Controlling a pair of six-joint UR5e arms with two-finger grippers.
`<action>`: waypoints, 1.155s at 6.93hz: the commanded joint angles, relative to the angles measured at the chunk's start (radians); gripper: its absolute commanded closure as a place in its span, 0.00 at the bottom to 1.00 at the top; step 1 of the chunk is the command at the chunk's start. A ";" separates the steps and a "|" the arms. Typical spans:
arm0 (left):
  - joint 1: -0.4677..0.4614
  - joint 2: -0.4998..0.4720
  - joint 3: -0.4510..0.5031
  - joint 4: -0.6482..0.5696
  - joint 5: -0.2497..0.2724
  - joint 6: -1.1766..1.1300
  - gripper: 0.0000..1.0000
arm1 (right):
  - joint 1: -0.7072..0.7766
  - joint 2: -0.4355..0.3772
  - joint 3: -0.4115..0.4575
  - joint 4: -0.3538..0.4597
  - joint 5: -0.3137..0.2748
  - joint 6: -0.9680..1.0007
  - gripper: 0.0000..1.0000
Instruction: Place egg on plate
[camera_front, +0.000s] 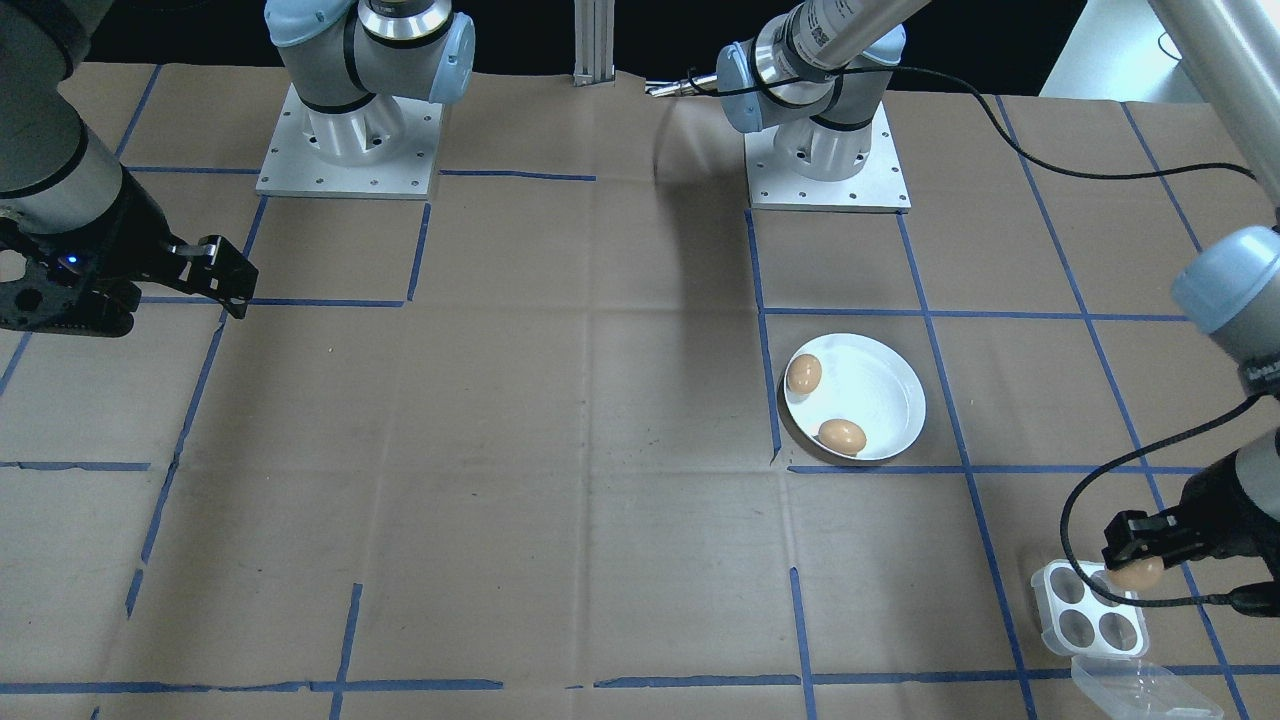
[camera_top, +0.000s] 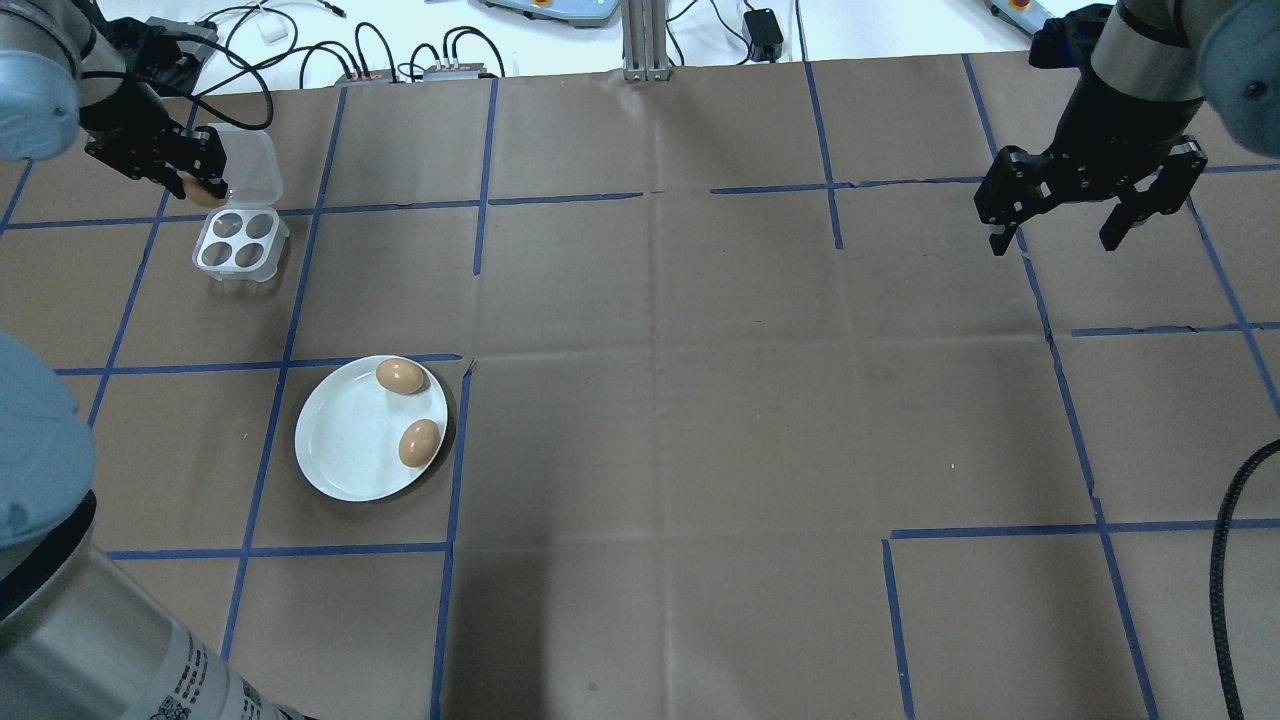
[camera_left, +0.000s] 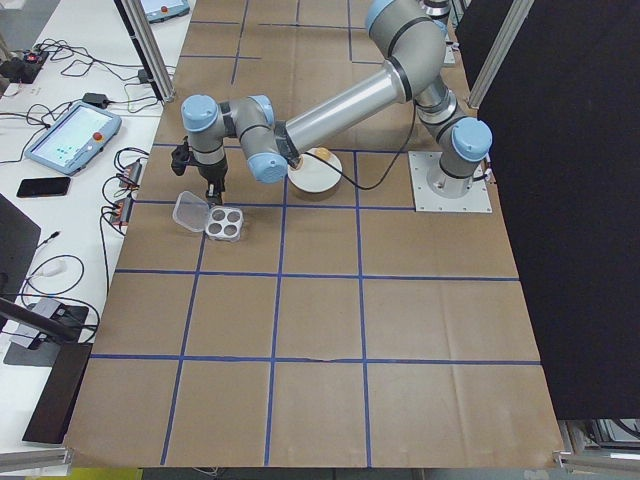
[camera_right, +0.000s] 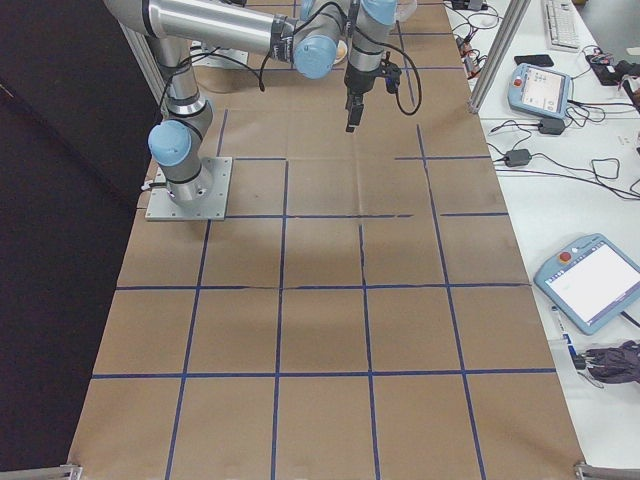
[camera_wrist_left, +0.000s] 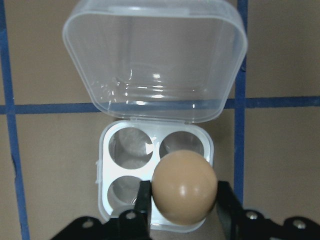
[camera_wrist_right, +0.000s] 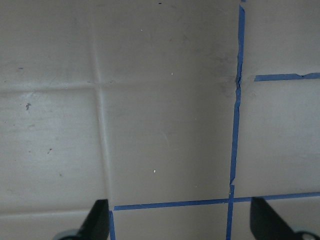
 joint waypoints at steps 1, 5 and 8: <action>-0.010 0.147 -0.062 -0.130 -0.005 -0.093 0.76 | 0.000 0.000 0.000 -0.001 0.000 0.000 0.00; -0.112 0.456 -0.454 -0.139 -0.017 -0.298 0.77 | 0.000 0.000 0.000 0.000 0.000 0.000 0.00; -0.113 0.483 -0.712 0.107 -0.019 -0.299 0.78 | 0.000 0.000 0.000 0.000 0.000 0.000 0.00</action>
